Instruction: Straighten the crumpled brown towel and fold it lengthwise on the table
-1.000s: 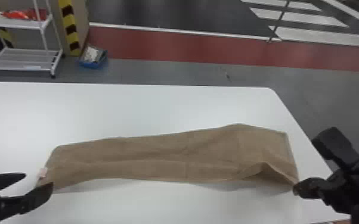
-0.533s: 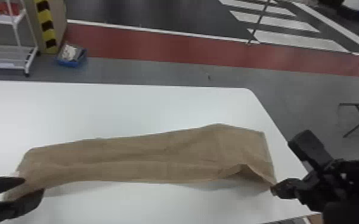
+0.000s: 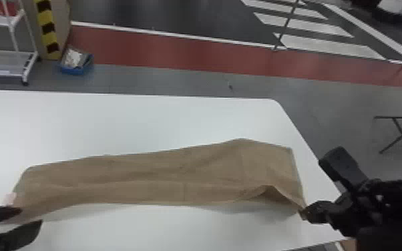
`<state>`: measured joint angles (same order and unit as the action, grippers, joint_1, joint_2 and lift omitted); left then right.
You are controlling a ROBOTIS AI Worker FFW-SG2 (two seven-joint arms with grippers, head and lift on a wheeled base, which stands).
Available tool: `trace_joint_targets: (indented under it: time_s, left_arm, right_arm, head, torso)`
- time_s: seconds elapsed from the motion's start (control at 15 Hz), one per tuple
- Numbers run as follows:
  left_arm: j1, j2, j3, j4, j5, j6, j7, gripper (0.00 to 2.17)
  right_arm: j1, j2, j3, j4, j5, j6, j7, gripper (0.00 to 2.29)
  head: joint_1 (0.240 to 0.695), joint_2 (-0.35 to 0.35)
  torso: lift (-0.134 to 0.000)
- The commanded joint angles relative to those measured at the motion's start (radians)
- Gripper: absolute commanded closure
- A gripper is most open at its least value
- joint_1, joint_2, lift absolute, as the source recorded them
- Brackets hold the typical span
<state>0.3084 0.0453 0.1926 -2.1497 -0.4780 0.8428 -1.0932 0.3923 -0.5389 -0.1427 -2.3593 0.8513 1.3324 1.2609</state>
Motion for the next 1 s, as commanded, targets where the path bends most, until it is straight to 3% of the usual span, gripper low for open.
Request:
trace_joint_targets:
  time_s: [0.0, 0.87, 0.93]
  left_arm:
    - [-0.025, 0.001, -0.005, 0.031, -0.008, 0.0, 0.001, 0.51]
    - [-0.101, 0.021, -0.005, 0.119, -0.054, 0.04, -0.022, 0.52]
    - [-0.104, 0.021, -0.005, 0.117, -0.062, 0.04, -0.02, 0.74]
  right_arm:
    - [-0.001, 0.002, 0.002, 0.0, 0.0, 0.001, 0.0, 1.15]
    - [-0.019, -0.001, 0.0, 0.015, 0.003, 0.014, 0.0, 1.15]
    - [-0.021, -0.001, 0.0, 0.017, 0.002, 0.014, 0.0, 1.15]
  head:
    - [0.695, -0.292]
    - [0.695, -0.268]
    - [0.695, -0.267]
  torso:
    - [-0.124]
    - [-0.124]
    - [-0.124]
